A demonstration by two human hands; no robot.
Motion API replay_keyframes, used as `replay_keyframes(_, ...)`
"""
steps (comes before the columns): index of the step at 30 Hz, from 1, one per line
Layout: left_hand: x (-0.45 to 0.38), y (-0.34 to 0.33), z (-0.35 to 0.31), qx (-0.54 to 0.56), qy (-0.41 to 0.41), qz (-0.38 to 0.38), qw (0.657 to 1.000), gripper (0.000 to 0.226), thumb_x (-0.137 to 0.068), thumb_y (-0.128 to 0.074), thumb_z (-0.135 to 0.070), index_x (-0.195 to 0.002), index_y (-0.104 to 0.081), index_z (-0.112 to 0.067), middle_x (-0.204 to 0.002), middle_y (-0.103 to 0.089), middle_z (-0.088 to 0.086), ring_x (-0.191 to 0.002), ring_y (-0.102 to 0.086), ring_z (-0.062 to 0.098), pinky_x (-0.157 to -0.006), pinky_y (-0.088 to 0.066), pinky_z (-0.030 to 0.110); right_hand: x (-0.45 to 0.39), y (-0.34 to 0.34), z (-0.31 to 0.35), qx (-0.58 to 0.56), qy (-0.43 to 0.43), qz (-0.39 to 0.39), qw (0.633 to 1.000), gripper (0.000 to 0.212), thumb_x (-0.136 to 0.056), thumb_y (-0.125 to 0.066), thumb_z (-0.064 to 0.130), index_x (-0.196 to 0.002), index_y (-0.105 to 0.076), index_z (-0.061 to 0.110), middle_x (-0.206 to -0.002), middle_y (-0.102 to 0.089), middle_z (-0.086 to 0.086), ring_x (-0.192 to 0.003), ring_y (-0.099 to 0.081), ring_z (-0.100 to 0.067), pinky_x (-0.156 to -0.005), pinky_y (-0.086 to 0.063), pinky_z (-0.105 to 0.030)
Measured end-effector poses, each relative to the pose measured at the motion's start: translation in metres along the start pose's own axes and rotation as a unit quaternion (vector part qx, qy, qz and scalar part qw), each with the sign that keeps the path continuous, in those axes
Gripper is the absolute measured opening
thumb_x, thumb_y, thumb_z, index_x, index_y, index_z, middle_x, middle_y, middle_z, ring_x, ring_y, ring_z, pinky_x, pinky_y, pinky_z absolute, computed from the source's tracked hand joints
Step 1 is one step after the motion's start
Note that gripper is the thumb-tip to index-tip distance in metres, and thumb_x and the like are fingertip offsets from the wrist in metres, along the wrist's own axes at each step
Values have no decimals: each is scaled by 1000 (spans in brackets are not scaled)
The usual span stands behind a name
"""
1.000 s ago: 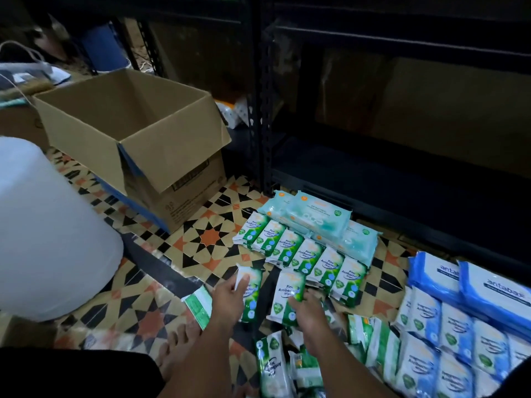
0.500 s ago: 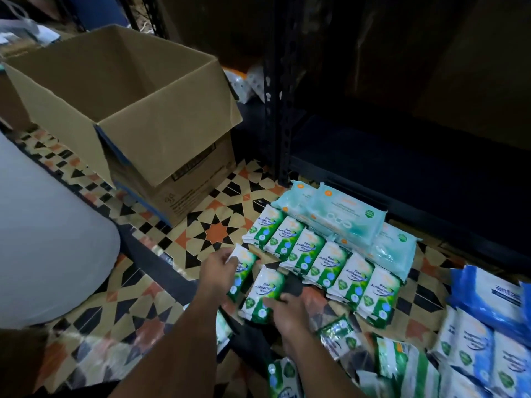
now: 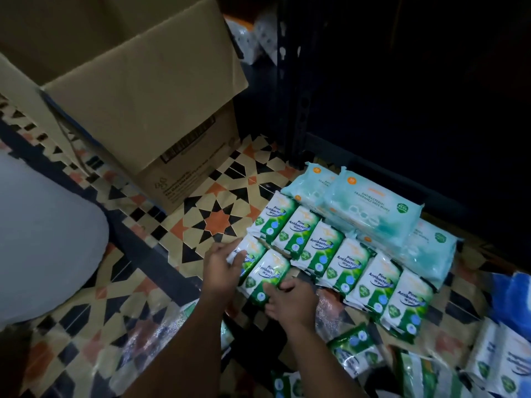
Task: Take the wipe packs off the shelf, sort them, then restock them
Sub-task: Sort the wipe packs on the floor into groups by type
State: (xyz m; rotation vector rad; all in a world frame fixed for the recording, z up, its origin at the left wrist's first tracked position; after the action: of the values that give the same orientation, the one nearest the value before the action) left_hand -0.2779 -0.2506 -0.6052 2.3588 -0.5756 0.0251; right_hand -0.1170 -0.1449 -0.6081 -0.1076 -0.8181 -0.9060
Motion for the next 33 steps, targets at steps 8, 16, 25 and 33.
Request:
replay_keyframes(8, -7, -7, -9, -9, 4, -13, 1000, 29, -94, -71, -24, -122, -73, -18, -107, -60, 4, -105, -61, 26, -97, -50, 39, -9, 4, -2, 32, 37, -16, 999, 30, -73, -89, 27, -74, -62, 14, -66, -70, -9, -58, -72, -29, -58, -60, -53)
replay_keyframes(16, -11, -4, -16, -45, 12, -2, 999, 28, -94, -71, -28, -115, -73, -10, -108, -67, 11, -96, -65, 26, -84, -51, 32, -5, 9, -2, -4, 26, 44, 999, 19, -82, -81, 11, -87, -63, 10, -80, -70, -14, -63, -71, -29, -66, -60, -58)
replay_keyframes(25, 21, 16, -17, 55, 24, 51, 997, 46, -91, -75, -23, -135, -62, -15, -130, -66, -2, -117, -62, 15, -104, -50, 39, 16, 35, 8, 88, 44, 85, 992, 31, -75, -83, 8, -98, -65, 16, -91, -72, -7, -78, -73, -25, -75, -63, -46)
replay_keyframes(33, 85, 40, 6, -150, 73, 27, 986, 58, -87, -70, -34, -142, -51, -31, -144, -46, 2, -135, -38, 30, -112, -36, 53, 55, 47, -2, 288, 129, 151, 937, 33, -78, -85, 13, -105, -67, 16, -89, -68, 3, -84, -65, -13, -66, -48, -20)
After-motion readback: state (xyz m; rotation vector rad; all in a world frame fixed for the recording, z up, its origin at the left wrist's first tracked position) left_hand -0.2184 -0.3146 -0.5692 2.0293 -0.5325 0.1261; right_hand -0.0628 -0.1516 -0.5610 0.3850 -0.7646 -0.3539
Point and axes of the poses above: each hand's wrist, its own x-axis away from the middle knuckle, its own y-axis out of the back of the hand, z = x × y, the point moved 5 cm from there along -x, towards the middle knuckle
